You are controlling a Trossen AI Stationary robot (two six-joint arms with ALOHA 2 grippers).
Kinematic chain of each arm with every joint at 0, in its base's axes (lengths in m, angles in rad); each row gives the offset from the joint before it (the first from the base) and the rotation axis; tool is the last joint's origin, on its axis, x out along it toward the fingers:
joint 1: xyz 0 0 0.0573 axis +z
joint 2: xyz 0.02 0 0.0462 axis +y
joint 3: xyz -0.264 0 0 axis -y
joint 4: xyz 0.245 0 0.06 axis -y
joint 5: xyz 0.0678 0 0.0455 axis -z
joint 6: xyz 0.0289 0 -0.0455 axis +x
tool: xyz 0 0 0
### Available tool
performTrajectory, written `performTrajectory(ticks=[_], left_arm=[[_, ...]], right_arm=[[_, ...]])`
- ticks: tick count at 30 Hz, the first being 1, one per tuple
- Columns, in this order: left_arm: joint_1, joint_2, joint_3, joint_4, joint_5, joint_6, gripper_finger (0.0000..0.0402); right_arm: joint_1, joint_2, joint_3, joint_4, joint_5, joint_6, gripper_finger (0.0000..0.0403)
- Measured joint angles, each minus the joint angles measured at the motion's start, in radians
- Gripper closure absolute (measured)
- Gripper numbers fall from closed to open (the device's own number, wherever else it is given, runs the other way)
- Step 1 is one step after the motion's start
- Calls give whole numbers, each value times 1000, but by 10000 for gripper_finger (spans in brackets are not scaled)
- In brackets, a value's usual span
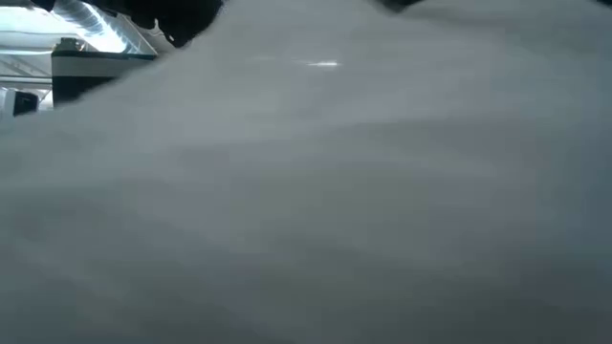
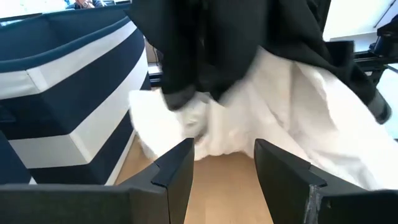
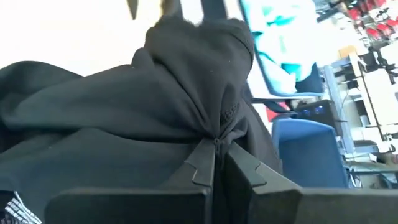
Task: Sort clothes
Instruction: Put the black boxers into the right blue bin
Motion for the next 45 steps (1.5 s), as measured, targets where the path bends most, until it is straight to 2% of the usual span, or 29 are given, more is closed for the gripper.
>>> performTrajectory(ticks=[5,10,13,22,25,34,37,43,45], left_arm=[[0,17,0,3,13,-27,243],[0,67,0,49,208,-72,243],[0,110,0,144,274,-76,243],[43,275,1,397,277,-127,243],[57,329,2,458,321,-153,243],[67,484,68,504,351,-135,245],[66,524,89,503,352,-109,271],[66,531,98,466,364,-26,374],[67,530,98,453,363,4,394]], right_arm=[[-13,-26,1,0,45,-22,385],[-26,-37,2,0,75,-43,385],[-26,-37,2,0,73,-50,385],[-25,-38,2,0,68,-53,385],[-25,-38,2,1,67,-62,385],[-25,-38,2,1,71,-80,384],[-25,-38,2,1,75,-80,385],[-25,-37,2,1,76,-89,385],[-25,-37,2,1,76,-102,385]])
